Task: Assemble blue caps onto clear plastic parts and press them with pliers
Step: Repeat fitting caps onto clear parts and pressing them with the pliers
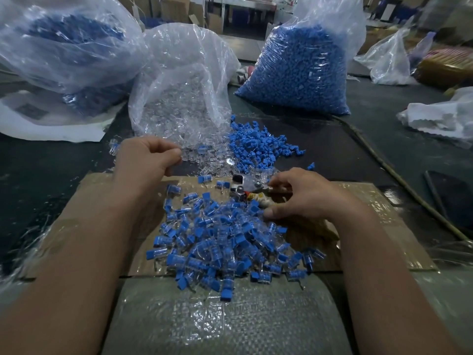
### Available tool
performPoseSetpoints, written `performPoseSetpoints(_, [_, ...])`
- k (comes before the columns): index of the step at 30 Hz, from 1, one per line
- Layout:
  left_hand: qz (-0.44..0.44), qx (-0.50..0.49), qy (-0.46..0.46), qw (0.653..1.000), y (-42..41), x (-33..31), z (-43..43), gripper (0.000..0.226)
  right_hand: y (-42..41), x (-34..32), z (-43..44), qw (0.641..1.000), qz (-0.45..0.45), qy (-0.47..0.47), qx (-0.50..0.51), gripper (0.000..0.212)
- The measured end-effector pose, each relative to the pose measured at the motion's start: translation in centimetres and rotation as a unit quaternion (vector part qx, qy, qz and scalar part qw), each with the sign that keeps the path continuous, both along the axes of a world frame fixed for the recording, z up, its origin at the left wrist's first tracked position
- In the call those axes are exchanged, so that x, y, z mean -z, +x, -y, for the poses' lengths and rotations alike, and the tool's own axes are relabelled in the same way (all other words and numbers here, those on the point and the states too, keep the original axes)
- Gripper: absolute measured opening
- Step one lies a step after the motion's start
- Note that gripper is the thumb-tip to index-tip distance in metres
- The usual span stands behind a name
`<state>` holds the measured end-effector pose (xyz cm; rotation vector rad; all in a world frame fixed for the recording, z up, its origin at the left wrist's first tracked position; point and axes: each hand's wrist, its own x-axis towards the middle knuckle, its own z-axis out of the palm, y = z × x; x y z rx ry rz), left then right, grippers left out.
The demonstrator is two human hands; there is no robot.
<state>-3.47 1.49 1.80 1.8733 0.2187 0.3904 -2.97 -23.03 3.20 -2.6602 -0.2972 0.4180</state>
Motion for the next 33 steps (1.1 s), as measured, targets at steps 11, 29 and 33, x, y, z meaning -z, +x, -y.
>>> performPoseSetpoints(11, [-0.02, 0.025, 0.208, 0.978, 0.3, 1.4, 0.4, 0.03, 0.2, 0.3, 0.2, 0.997, 0.059, 0.033, 0.029, 0.045])
performPoseSetpoints(29, [-0.124, 0.193, 0.403, 0.886, 1.0, 2.1, 1.6, 0.062, 2.3, 0.1, 2.8, 0.894, 0.25, 0.189, 0.321, 0.01])
performPoseSetpoints(33, [-0.08, 0.141, 0.402, 0.901, 0.8, 1.6, 1.8, 0.028, 2.7, 0.5, 3.1, 0.892, 0.231, 0.189, 0.339, 0.011])
